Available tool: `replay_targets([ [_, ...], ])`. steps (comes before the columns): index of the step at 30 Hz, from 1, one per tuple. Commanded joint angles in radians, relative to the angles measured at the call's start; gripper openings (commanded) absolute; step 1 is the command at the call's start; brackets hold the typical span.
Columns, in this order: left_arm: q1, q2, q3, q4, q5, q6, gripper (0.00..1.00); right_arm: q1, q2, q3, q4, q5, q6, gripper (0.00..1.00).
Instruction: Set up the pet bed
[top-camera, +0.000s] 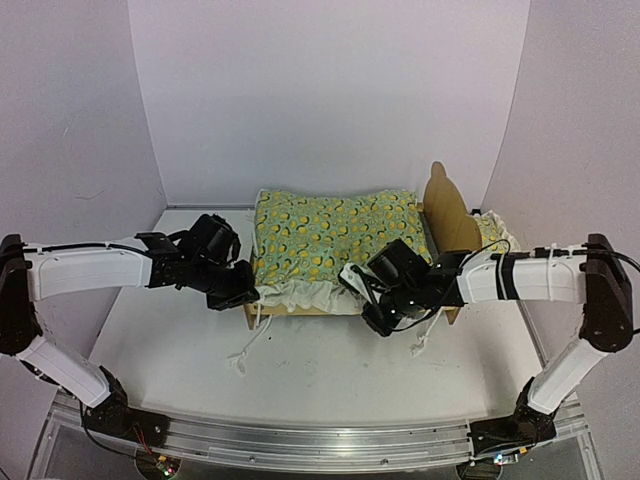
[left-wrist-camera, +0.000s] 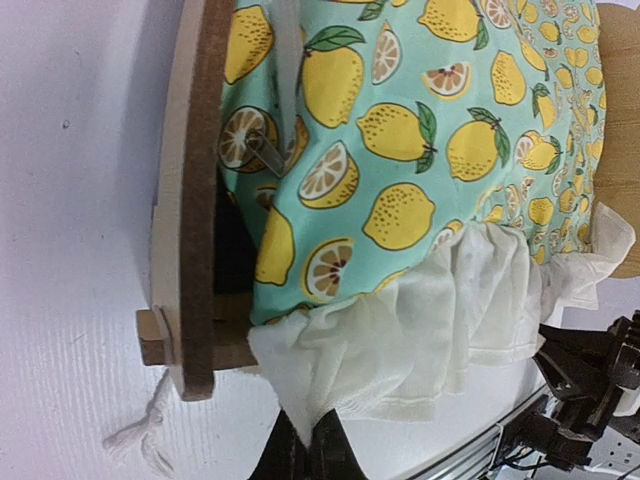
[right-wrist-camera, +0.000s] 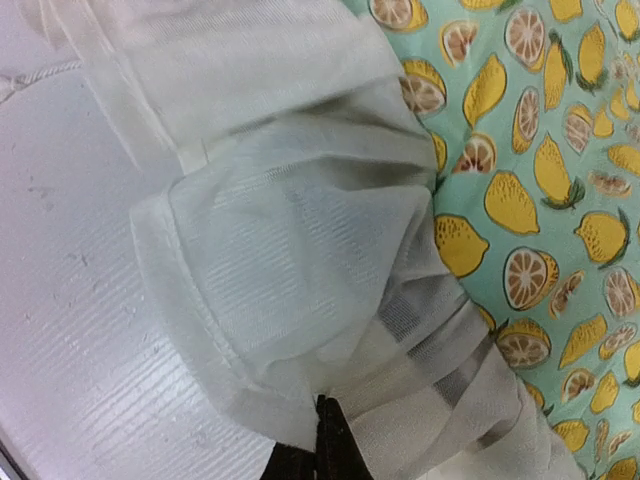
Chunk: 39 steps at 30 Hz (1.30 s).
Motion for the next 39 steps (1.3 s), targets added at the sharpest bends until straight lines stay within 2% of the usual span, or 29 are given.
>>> replay_targets([
  [1, 0.009, -0.020, -0.023, -0.012, -0.043, 0.078, 0.00, 0.000, -0.141, 0.002, -0.187, -0.037, 0.157, 0.18],
  [5, 0.008, -0.031, -0.055, -0.003, -0.052, 0.096, 0.00, -0.019, -0.330, 0.012, -0.306, 0.076, 0.282, 0.55],
  [8, 0.008, -0.038, -0.066, 0.002, -0.063, 0.111, 0.00, -0.105, -0.419, 0.023, -0.388, 0.181, 0.345, 0.69],
  [11, 0.008, -0.033, -0.066, 0.007, -0.065, 0.126, 0.00, -0.179, -0.405, 0.063, -0.420, 0.257, 0.383, 0.73],
  [15, 0.008, -0.026, -0.068, 0.028, -0.035, 0.133, 0.00, -0.227, -0.295, 0.117, -0.445, 0.364, 0.449, 0.80],
  [21, 0.008, -0.060, -0.098, 0.054, -0.032, 0.139, 0.00, -0.247, -0.158, 0.118, -0.396, 0.395, 0.379, 0.82],
  [25, 0.008, -0.061, -0.112, 0.071, -0.016, 0.139, 0.00, -0.253, -0.079, 0.122, -0.359, 0.428, 0.350, 0.75],
  [27, 0.008, -0.064, -0.122, 0.075, -0.016, 0.142, 0.00, -0.259, -0.057, 0.108, -0.364, 0.486, 0.366, 0.65],
  [28, 0.008, -0.070, -0.132, 0.076, -0.022, 0.143, 0.00, -0.262, -0.056, 0.097, -0.370, 0.531, 0.379, 0.54],
  [30, 0.008, -0.079, -0.147, 0.079, -0.037, 0.141, 0.00, -0.263, -0.066, 0.075, -0.381, 0.610, 0.402, 0.25],
  [32, 0.008, -0.084, -0.154, 0.079, -0.049, 0.141, 0.00, -0.265, -0.068, 0.047, -0.382, 0.674, 0.418, 0.02],
  [39, 0.008, -0.083, -0.185, 0.082, -0.126, 0.126, 0.00, -0.277, -0.006, 0.032, -0.473, 0.955, 0.543, 0.00],
])
